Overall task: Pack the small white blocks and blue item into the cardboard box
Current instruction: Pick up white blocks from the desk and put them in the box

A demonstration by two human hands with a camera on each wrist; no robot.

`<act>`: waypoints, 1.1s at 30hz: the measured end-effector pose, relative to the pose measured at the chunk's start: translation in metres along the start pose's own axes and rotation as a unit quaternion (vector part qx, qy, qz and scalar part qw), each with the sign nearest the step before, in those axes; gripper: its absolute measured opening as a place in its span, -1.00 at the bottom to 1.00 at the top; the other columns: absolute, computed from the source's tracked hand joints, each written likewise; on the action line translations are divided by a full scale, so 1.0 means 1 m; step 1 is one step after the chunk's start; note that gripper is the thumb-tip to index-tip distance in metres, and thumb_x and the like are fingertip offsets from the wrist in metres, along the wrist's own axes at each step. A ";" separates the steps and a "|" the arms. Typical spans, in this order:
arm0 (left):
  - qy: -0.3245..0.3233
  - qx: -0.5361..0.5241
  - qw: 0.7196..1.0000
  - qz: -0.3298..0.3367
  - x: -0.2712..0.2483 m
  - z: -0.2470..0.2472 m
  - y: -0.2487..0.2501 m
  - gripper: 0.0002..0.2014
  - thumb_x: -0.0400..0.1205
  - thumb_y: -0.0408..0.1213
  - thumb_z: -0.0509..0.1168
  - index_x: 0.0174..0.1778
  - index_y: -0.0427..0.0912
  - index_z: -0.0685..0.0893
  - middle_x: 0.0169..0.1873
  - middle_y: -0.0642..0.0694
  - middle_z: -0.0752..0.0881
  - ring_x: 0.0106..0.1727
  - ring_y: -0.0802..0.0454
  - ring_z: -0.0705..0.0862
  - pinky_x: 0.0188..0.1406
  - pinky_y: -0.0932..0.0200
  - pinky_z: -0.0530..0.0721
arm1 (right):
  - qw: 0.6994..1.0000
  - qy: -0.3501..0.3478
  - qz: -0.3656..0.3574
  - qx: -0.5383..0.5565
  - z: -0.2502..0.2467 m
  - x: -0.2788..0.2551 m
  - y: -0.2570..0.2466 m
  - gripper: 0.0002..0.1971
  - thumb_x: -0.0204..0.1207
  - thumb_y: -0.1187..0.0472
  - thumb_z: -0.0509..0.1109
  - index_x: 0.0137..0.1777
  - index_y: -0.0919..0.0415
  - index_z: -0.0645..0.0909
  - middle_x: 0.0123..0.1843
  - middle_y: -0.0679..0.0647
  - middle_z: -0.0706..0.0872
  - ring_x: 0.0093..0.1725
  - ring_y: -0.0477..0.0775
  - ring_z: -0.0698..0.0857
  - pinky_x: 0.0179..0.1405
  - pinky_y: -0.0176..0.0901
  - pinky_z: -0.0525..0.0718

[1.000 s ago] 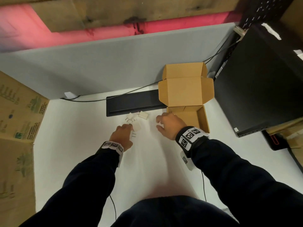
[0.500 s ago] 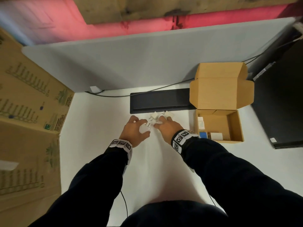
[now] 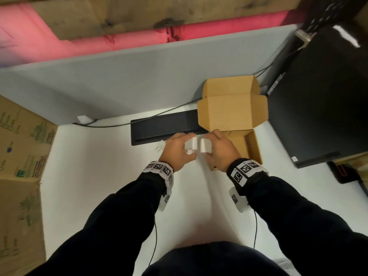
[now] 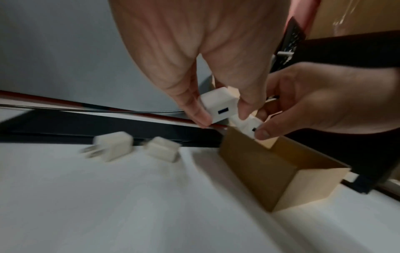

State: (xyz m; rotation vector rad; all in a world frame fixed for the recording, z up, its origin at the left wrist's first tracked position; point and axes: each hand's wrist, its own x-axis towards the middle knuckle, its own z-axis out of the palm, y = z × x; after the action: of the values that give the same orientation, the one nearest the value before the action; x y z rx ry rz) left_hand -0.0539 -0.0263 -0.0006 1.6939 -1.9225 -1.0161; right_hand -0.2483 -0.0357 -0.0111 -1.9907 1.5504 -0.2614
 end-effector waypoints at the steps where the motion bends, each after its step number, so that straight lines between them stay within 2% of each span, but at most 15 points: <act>1: -0.020 -0.009 1.000 0.002 0.005 0.010 0.013 -0.41 0.49 -0.29 0.55 0.48 -0.03 0.63 0.33 -0.10 0.59 0.02 0.04 0.65 0.14 0.17 0.76 | 1.000 0.013 0.007 -0.008 -0.009 -0.003 0.013 -0.50 0.39 0.27 0.55 0.36 0.13 0.61 0.28 0.09 0.57 0.08 0.21 0.71 0.13 0.05 0.73; 4: -0.047 0.024 0.999 0.012 0.018 0.039 0.037 -0.42 0.53 -0.31 0.47 0.52 -0.01 0.59 0.40 -0.06 0.50 0.20 -0.09 0.65 0.30 -0.03 0.70 | 0.998 0.017 0.043 -0.043 -0.026 -0.008 0.047 -0.52 0.32 0.26 0.59 0.28 0.14 0.65 0.28 0.09 0.60 0.15 0.21 0.71 0.21 0.04 0.71; 6: -0.054 0.065 0.996 0.019 0.024 0.053 0.049 -0.40 0.53 -0.27 0.47 0.54 0.01 0.56 0.43 -0.03 0.50 0.23 -0.12 0.66 0.32 -0.07 0.69 | 0.996 -0.001 0.064 -0.054 -0.032 -0.011 0.063 -0.48 0.31 0.23 0.61 0.30 0.12 0.65 0.33 0.08 0.61 0.21 0.21 0.71 0.25 0.06 0.70; 9: -0.053 0.141 0.988 0.034 0.033 0.066 0.066 -0.35 0.51 -0.14 0.50 0.55 0.03 0.51 0.46 -0.04 0.56 0.33 -0.17 0.63 0.29 -0.14 0.67 | 0.994 -0.020 0.077 -0.071 -0.038 -0.012 0.080 -0.51 0.32 0.19 0.61 0.28 0.03 0.66 0.33 0.03 0.66 0.21 0.21 0.73 0.21 0.13 0.74; 12: -0.038 0.191 0.980 0.040 0.044 0.074 0.076 -0.39 0.47 -0.04 0.52 0.46 0.04 0.59 0.33 -0.06 0.69 0.33 -0.18 0.57 0.25 -0.10 0.56 | 0.993 -0.029 0.075 -0.089 -0.043 -0.011 0.088 -0.57 0.39 0.24 0.56 0.28 0.05 0.66 0.31 0.07 0.69 0.19 0.23 0.73 0.15 0.14 0.75; 15: -0.032 0.247 0.967 0.047 0.051 0.082 0.076 -0.46 0.45 0.12 0.50 0.34 0.07 0.67 0.18 0.00 0.74 0.27 -0.16 0.51 0.11 -0.07 0.43 | 0.992 -0.039 0.070 -0.101 -0.047 -0.007 0.093 -0.72 0.46 0.27 0.51 0.15 0.08 0.64 0.22 0.09 0.69 0.11 0.26 0.71 0.06 0.08 0.74; 17: -0.033 0.264 0.963 0.046 0.055 0.087 0.077 -0.49 0.44 0.16 0.49 0.29 0.08 0.70 0.13 0.01 0.75 0.27 -0.19 0.50 0.10 -0.08 0.41 | 0.989 -0.056 0.066 -0.120 -0.049 -0.002 0.095 -0.83 0.49 0.32 0.45 0.06 0.13 0.66 0.19 0.12 0.69 0.10 0.27 0.71 0.05 0.05 0.73; 20: -0.048 0.281 0.958 0.037 0.059 0.093 0.078 -0.52 0.46 0.11 0.47 0.30 0.09 0.71 0.15 0.01 0.75 0.29 -0.19 0.46 0.16 -0.11 0.38 | 0.985 -0.081 0.053 -0.140 -0.048 0.006 0.098 -0.88 0.50 0.35 0.40 -0.02 0.19 0.71 0.13 0.15 0.72 0.06 0.28 0.74 0.06 0.08 0.77; 25: -0.070 0.325 0.943 0.028 0.066 0.103 0.082 -0.54 0.49 0.11 0.45 0.29 0.07 0.72 0.16 0.03 0.74 0.32 -0.21 0.43 0.20 -0.15 0.32 | 0.983 -0.101 0.059 -0.140 -0.044 0.012 0.107 -0.88 0.50 0.37 0.33 -0.06 0.23 0.68 0.01 0.16 0.74 -0.03 0.28 0.76 -0.03 0.10 0.78; 30: -0.083 0.393 0.916 -0.002 0.073 0.114 0.083 -0.74 0.41 -0.09 0.52 0.02 0.02 0.78 -0.04 0.08 0.76 0.26 -0.22 0.42 0.13 -0.17 0.28 | 0.983 -0.101 0.039 -0.147 -0.045 0.013 0.109 -0.89 0.51 0.40 0.36 -0.06 0.28 0.71 0.02 0.21 0.74 -0.04 0.28 0.76 -0.07 0.06 0.77; 33: -0.080 0.415 0.906 -0.016 0.073 0.120 0.080 -0.84 0.40 -0.14 0.54 -0.13 -0.01 0.79 -0.16 0.09 0.77 0.25 -0.24 0.43 0.11 -0.17 0.29 | 0.983 -0.104 0.028 -0.146 -0.047 0.013 0.108 -0.86 0.53 0.40 0.37 0.00 0.32 0.74 0.07 0.22 0.75 0.02 0.28 0.75 -0.02 0.01 0.74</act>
State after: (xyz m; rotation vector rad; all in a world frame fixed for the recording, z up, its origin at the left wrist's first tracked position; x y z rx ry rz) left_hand -0.2073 -0.0642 -0.0355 2.0980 -2.6771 -0.3279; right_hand -0.3562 -0.0788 -0.0365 -2.1111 1.5771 0.2026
